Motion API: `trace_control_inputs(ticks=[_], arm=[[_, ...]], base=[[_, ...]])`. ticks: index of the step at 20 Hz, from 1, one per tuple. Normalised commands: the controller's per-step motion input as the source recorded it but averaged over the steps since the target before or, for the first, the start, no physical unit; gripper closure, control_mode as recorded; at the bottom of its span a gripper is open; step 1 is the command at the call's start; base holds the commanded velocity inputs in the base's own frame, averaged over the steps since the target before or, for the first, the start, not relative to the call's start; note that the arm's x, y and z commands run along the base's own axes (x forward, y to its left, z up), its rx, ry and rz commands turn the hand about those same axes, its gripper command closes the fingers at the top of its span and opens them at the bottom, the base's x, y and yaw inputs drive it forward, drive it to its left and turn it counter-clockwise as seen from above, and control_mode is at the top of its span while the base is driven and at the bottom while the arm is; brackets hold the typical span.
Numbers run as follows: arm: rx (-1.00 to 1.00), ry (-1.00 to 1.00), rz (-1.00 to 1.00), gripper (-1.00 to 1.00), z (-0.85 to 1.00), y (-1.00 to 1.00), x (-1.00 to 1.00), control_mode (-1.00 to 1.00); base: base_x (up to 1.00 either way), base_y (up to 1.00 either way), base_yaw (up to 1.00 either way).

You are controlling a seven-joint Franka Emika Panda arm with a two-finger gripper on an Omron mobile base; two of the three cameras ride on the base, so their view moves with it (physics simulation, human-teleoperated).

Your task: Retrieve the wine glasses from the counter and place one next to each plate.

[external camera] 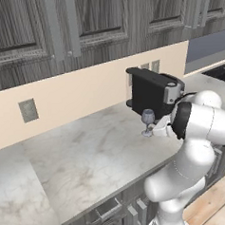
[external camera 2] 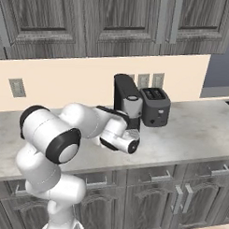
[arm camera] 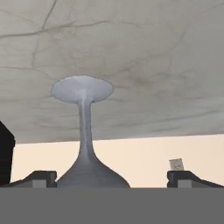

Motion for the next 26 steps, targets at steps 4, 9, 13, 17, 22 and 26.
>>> trace_control_inputs(ticks=[4, 9, 13, 17, 22, 26], arm=[[0.0, 0.03, -0.08, -1.0, -0.09, 0.08, 0.14, -1.0], [0.0, 0.04, -0.05, -1.0, -0.15, 0.04, 0.04, -1.0], [0.0, 0.07, -0.04, -1.0, -0.2, 0.03, 0.07, -1.0], [0.0, 0.03, -0.04, -1.0, -0.15, 0.03, 0.19, -1.0], [0.0, 0.02, -0.04, -1.0, -0.14, 0.02, 0.23, -1.0], [0.0, 0.02, -0.04, -1.0, -0.15, 0.0, 0.2, -1.0]], base=[[0.0, 0.0, 0.0], [0.0, 0.0, 0.0], [0.0, 0.0, 0.0], [0.0, 0.0, 0.0], [0.0, 0.0, 0.0], [0.0, 0.0, 0.0]])
